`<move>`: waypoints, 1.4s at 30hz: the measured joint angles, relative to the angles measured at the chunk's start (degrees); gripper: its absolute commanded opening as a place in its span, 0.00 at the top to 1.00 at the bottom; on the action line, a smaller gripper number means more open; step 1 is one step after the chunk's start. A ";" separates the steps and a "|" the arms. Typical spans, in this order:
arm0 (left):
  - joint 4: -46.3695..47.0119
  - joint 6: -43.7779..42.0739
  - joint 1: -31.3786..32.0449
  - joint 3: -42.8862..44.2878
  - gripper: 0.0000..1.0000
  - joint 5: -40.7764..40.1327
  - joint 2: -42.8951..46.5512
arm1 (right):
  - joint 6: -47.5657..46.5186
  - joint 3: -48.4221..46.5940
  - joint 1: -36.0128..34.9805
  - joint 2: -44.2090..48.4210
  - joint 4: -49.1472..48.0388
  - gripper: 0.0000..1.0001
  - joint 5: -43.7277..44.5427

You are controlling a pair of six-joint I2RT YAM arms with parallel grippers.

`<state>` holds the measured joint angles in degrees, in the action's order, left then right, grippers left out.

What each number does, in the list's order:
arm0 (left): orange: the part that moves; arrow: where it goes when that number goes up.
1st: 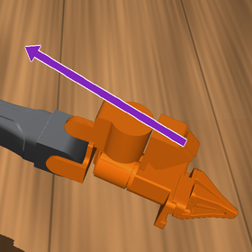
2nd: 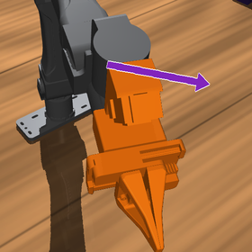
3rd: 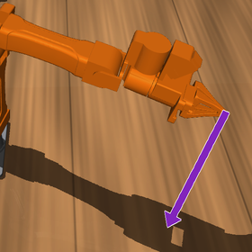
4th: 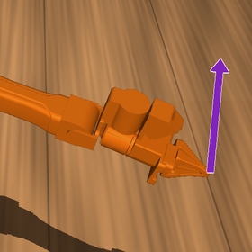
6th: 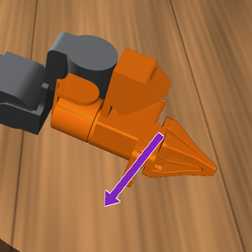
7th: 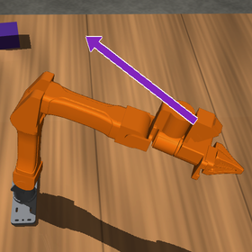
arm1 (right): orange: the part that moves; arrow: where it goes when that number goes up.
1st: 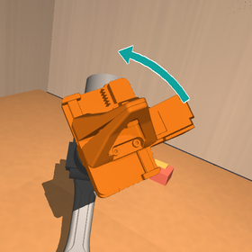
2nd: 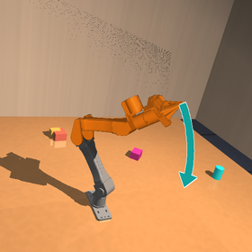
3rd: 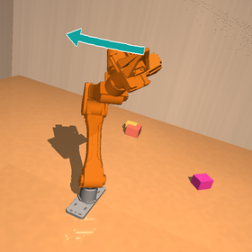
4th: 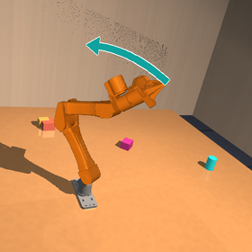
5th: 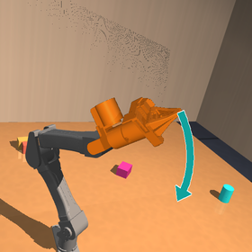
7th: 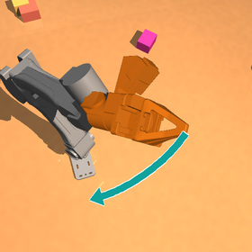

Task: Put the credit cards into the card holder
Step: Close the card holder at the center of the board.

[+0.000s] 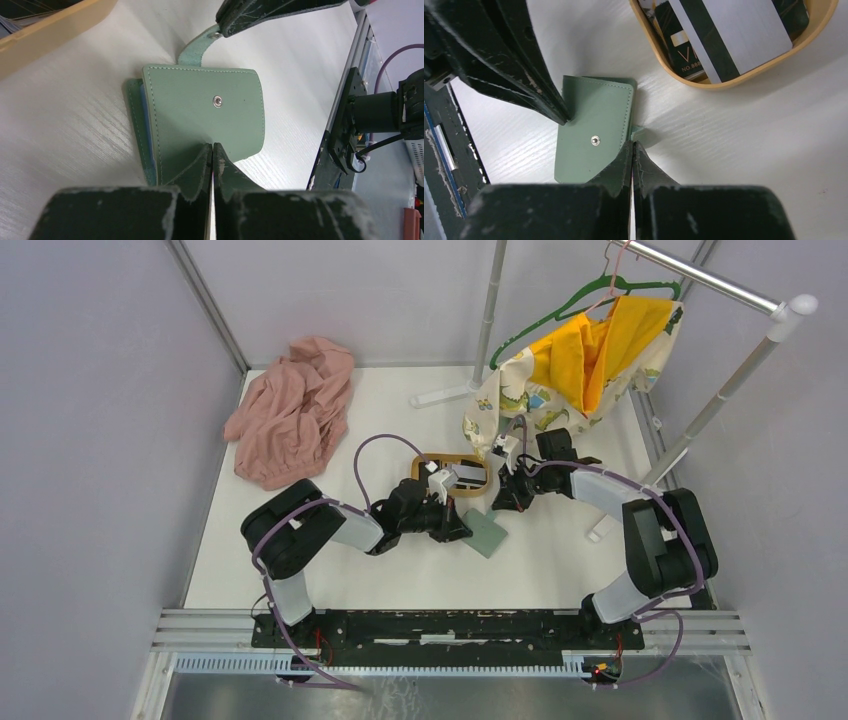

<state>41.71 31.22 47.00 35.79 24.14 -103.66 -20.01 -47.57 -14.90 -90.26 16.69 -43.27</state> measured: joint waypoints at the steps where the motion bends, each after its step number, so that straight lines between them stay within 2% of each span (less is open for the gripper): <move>1: -0.15 0.26 0.00 0.07 0.96 -0.04 0.00 | -0.22 0.00 0.00 0.24 0.15 1.00 -0.55; 7: -1.27 1.92 -0.02 0.50 0.98 -0.28 0.00 | -2.05 0.22 -0.74 1.90 0.96 1.00 -2.19; 17: -2.62 2.60 -0.02 1.14 0.98 -1.11 -0.02 | -7.30 0.57 -6.38 2.14 3.96 1.00 -0.35; 42: -2.64 3.21 -0.02 1.79 0.98 -1.11 -0.61 | -12.00 0.59 -8.81 2.01 6.99 1.00 2.36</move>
<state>39.07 34.44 46.98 37.58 23.03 -104.27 -32.01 -46.98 -23.70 -88.25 23.68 -40.91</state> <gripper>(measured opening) 0.026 0.004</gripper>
